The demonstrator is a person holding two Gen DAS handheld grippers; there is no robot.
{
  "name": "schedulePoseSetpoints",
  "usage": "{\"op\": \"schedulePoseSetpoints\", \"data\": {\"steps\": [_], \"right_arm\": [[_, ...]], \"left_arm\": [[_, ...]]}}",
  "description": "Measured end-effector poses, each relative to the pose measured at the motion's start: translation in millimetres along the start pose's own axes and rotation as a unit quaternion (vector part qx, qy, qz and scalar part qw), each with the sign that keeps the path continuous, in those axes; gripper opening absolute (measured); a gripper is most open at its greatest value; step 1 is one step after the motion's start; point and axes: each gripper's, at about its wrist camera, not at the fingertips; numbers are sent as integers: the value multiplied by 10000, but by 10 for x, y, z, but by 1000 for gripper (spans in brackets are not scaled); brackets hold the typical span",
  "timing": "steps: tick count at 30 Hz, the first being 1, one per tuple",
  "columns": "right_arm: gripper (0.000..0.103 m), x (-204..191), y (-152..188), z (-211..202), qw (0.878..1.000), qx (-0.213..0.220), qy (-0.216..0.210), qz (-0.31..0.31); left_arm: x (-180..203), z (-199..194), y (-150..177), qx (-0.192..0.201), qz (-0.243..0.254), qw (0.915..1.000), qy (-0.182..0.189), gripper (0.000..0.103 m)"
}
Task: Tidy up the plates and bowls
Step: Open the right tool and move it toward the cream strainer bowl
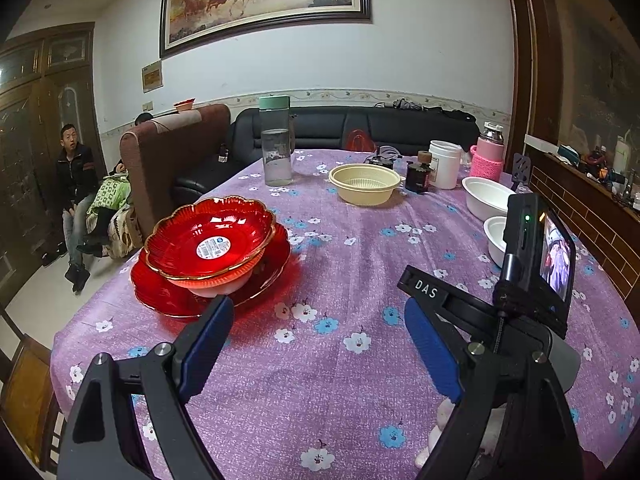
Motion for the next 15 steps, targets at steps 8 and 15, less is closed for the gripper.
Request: {"op": "schedulePoseSetpoints", "data": {"steps": [8, 15], "right_arm": [[73, -5, 4, 12, 10000, -45, 18, -9], [74, -19, 8, 53, 9999, -145, -5, -53]], "left_arm": [[9, 37, 29, -95, -24, 9999, 69, 87], [12, 41, 52, -81, -76, 9998, 154, 87]]}}
Point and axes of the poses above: each gripper's, at about its wrist camera, not at the fingertips, and z roughly the way its jaws point, x to its right, y to its underside, and after that the axes turned 14 degrees about y, right-handed
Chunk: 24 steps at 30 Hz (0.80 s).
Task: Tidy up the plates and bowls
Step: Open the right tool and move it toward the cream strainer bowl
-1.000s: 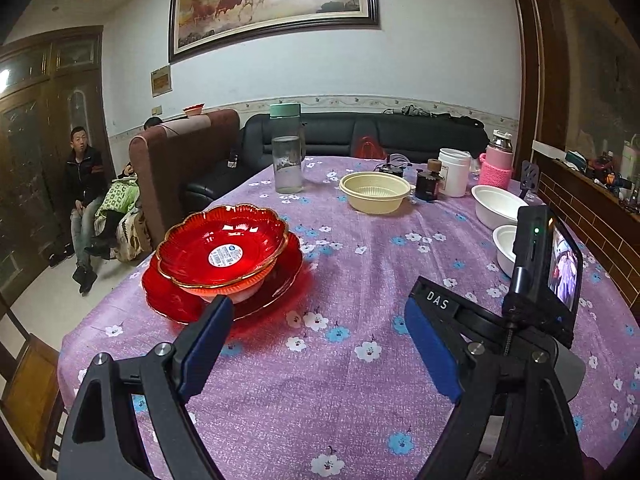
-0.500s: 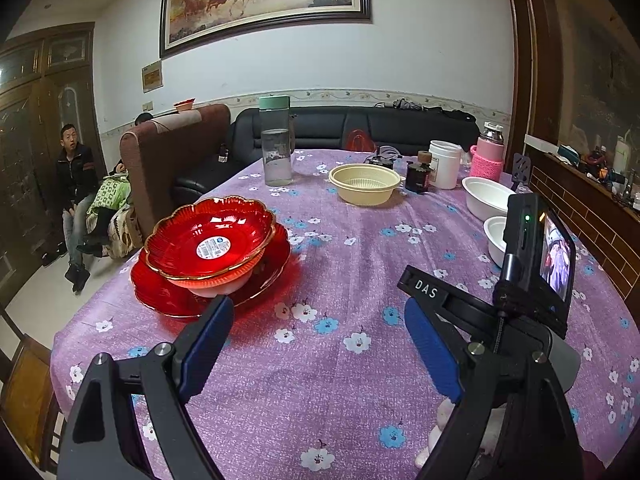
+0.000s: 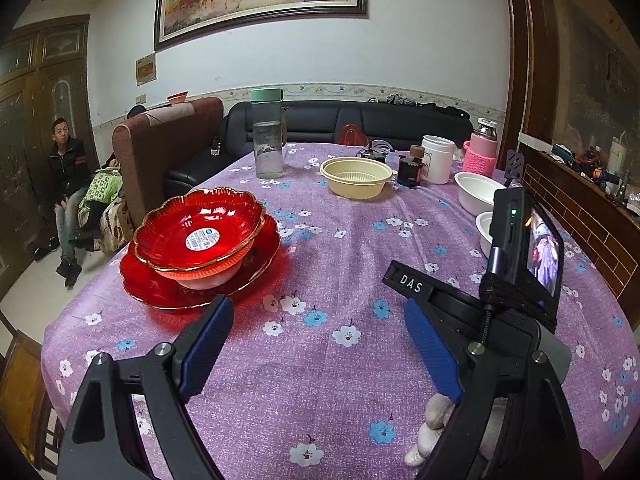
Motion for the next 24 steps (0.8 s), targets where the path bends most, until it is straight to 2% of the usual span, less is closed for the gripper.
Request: {"op": "schedulePoseSetpoints", "data": {"steps": [4, 7, 10, 14, 16, 19, 24], "right_arm": [[74, -7, 4, -6, 10000, 18, -29, -19], [74, 29, -28, -116, 9998, 181, -90, 5], [74, 155, -89, -361, 9985, 536, -55, 55], [74, 415, -177, -658, 9948, 994, 212, 82], [74, 557, -208, -774, 9927, 1143, 364, 79], [74, 787, -242, -903, 9885, 1361, 654, 71], [74, 1136, -277, -1066, 9826, 1564, 1001, 100]], "left_arm": [[22, -15, -2, 29, 50, 10000, 15, 87], [55, -45, -82, 5, 144, 9997, 205, 87], [61, -142, -258, 180, 172, 9991, 348, 87], [68, -239, -435, 418, 32, 9982, 440, 87], [95, -233, -450, 302, -27, 9974, 661, 87], [224, -145, -393, -2, 174, 9959, 883, 87], [394, 21, -292, -289, 440, 9942, 942, 87]]}}
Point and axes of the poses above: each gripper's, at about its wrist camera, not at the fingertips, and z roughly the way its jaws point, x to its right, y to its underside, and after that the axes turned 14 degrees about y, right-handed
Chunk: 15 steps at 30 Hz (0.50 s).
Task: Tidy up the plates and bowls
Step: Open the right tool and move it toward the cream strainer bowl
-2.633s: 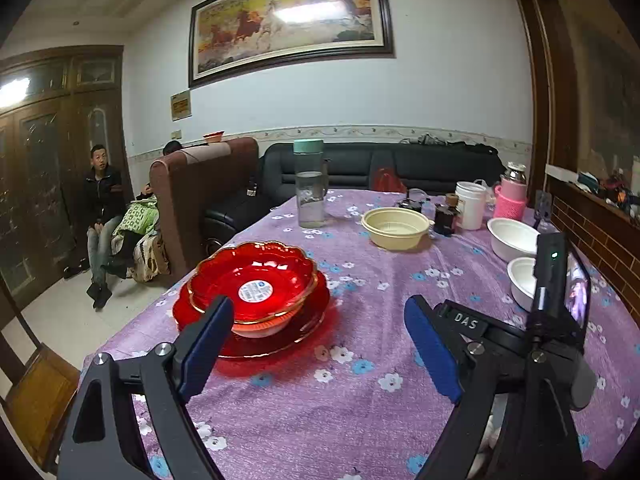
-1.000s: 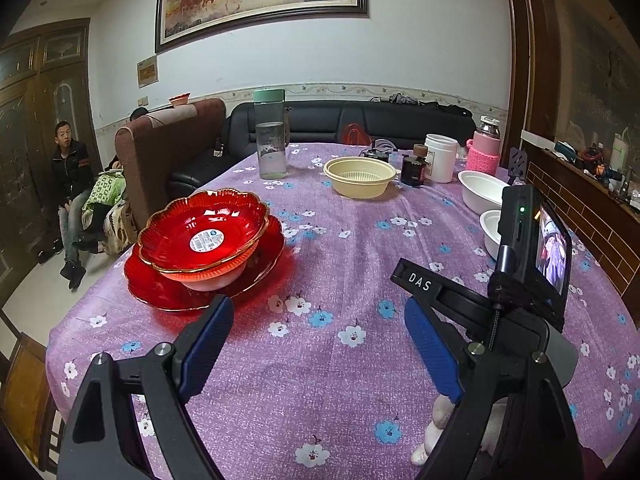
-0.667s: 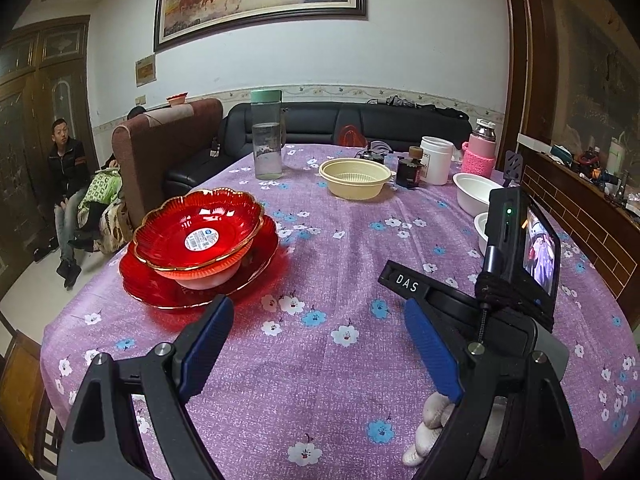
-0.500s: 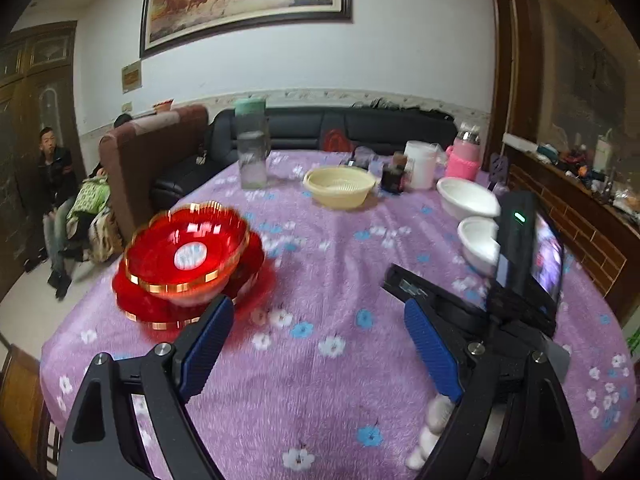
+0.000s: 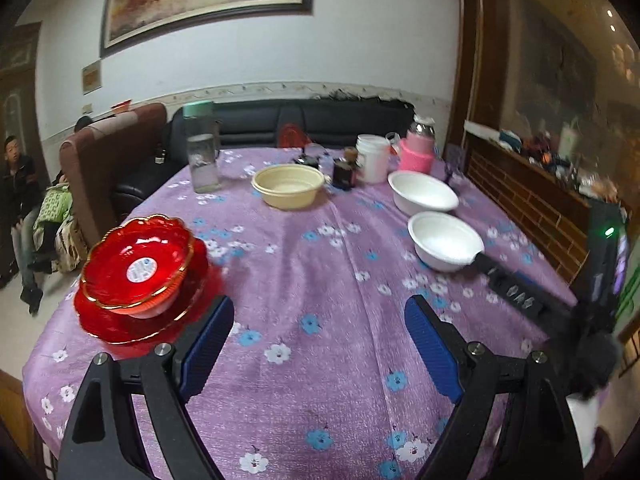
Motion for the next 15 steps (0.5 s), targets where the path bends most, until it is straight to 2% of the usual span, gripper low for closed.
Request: {"op": "schedulePoseSetpoints", "data": {"steps": [6, 10, 15], "right_arm": [[74, 198, -130, -55, 9991, 310, 271, -143], [74, 213, -236, 9, 9992, 300, 217, -178], [74, -17, -415, 31, 9982, 440, -51, -395]], "left_arm": [[9, 146, -54, -96, -24, 9999, -27, 87], [-11, 278, -132, -252, -126, 9996, 54, 87], [-177, 466, -458, -462, -451, 9977, 219, 87]]}}
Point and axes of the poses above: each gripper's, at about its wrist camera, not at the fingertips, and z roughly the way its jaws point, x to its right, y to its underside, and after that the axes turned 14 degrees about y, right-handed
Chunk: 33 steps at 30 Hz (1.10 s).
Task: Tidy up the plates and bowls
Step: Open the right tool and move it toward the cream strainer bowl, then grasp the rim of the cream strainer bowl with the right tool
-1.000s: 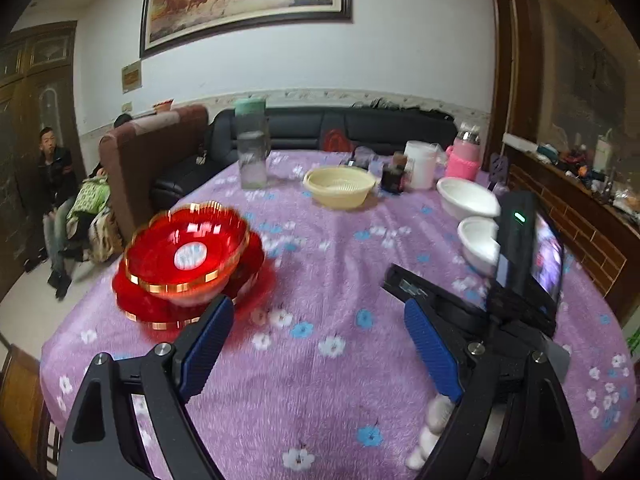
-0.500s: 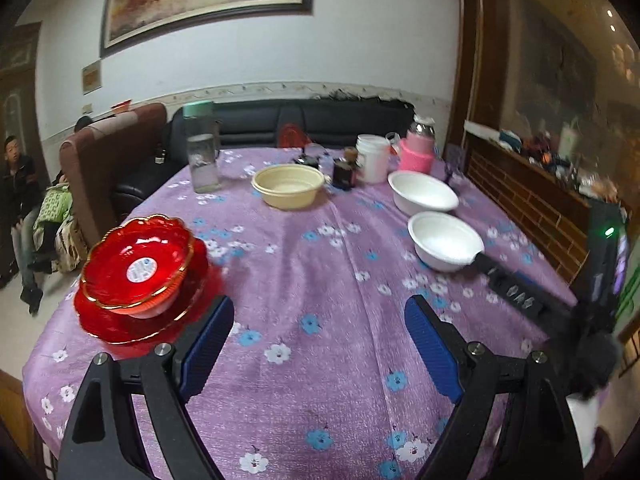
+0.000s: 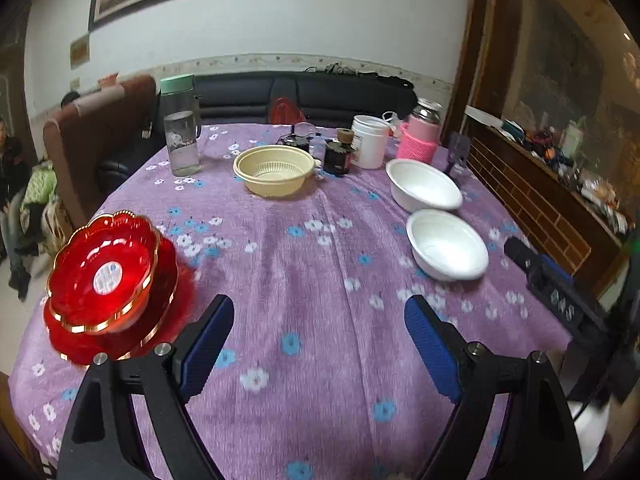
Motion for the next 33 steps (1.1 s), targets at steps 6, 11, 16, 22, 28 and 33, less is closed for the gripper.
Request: {"op": "schedulePoseSetpoints", "data": {"steps": [6, 11, 16, 22, 28, 33], "right_arm": [[75, -533, -308, 101, 9977, 46, -666, -89], [75, -1123, -283, 314, 9923, -237, -1185, -267], [75, -1355, -75, 577, 9899, -627, -1240, -294], [75, -1334, 32, 759, 9922, -708, -976, -328], [75, -1269, 5, 725, 9951, -560, -755, -313], [75, -1169, -156, 572, 9958, -401, -712, -421]], "left_arm": [[-296, 15, -663, 60, -390, 9988, -291, 87], [-648, 145, -1027, -238, -818, 9949, -545, 87], [-1057, 291, -1070, -489, -1471, 9854, -709, 87], [-1212, 435, -886, -406, -1456, 9854, -783, 87], [-1083, 164, -791, 404, -985, 9849, -1364, 87], [-1070, -260, -889, 956, -662, 9781, -1724, 87]]}}
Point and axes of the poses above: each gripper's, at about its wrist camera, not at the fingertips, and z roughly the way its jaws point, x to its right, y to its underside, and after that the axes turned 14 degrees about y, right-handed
